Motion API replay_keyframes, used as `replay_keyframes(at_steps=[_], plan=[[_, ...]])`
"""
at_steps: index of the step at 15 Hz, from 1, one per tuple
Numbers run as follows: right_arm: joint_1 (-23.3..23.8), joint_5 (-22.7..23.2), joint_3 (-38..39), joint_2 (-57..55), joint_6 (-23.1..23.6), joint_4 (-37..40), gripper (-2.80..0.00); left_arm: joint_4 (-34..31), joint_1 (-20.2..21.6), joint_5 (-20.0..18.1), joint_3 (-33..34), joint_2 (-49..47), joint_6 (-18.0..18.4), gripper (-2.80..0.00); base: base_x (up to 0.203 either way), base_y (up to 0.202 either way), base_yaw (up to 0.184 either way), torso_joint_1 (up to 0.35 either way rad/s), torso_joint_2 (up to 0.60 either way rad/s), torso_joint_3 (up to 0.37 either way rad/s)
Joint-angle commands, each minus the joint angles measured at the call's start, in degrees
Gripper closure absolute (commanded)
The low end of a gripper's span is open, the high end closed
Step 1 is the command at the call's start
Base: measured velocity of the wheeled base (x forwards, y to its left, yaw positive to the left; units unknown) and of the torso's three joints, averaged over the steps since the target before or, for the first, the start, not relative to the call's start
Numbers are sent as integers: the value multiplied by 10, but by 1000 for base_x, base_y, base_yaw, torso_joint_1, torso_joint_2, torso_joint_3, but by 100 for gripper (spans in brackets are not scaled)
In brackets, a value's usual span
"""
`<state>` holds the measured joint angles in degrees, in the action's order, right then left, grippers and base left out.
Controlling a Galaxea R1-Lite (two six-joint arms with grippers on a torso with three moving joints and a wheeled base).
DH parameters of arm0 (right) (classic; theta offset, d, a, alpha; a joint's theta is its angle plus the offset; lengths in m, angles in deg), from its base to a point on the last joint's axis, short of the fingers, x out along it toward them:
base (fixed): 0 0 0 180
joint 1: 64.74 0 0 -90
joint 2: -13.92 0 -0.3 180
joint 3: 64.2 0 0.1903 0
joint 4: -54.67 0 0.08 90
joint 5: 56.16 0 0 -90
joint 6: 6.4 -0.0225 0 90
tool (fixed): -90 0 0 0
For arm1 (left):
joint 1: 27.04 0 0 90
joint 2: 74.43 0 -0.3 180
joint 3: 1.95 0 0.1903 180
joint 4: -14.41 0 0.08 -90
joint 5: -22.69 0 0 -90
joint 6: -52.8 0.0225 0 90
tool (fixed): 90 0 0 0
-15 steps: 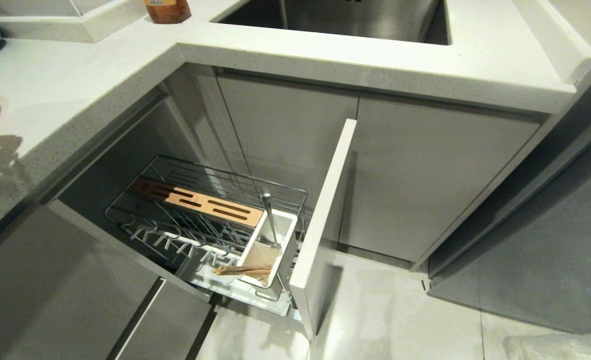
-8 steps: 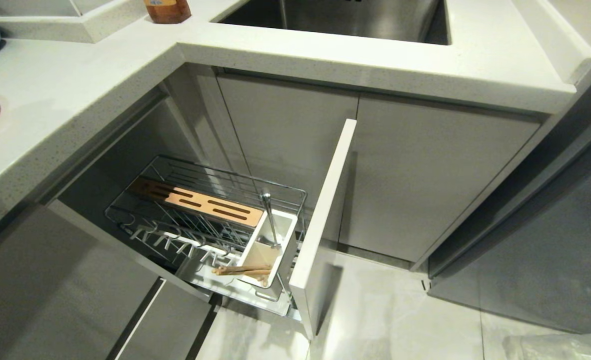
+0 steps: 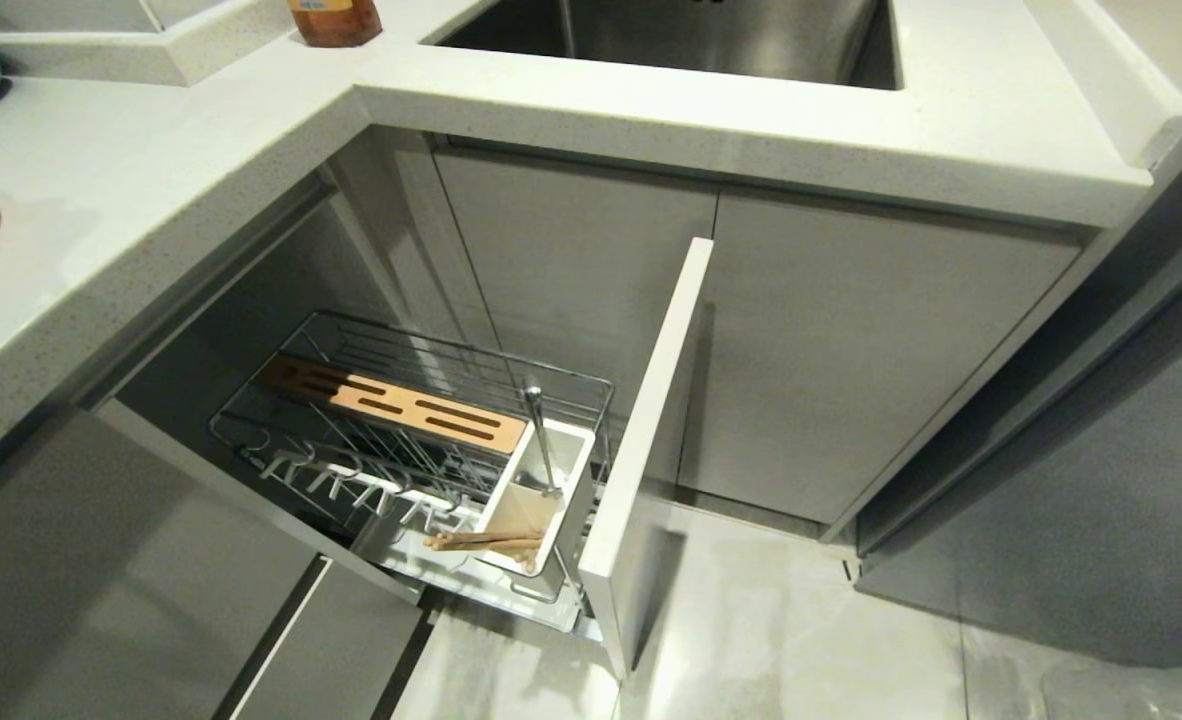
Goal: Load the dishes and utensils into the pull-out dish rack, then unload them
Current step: Take the bowl out of the cupboard
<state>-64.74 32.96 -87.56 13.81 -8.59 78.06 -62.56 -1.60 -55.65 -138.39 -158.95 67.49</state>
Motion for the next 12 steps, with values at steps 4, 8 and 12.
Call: replay_keyframes(at_steps=[4,8,12], plan=[[0,0,2,0,0,0,0,-12,16,4,0,-21,29,0,0,0,0,0,0,0],[-1,-1,2,0,0,1,0,-25,16,27,0,-18,59,0,0,0,0,0,0,0],[-1,0,2,0,0,0,0,-45,15,60,0,-10,106,0,0,0,0,0,0,0]])
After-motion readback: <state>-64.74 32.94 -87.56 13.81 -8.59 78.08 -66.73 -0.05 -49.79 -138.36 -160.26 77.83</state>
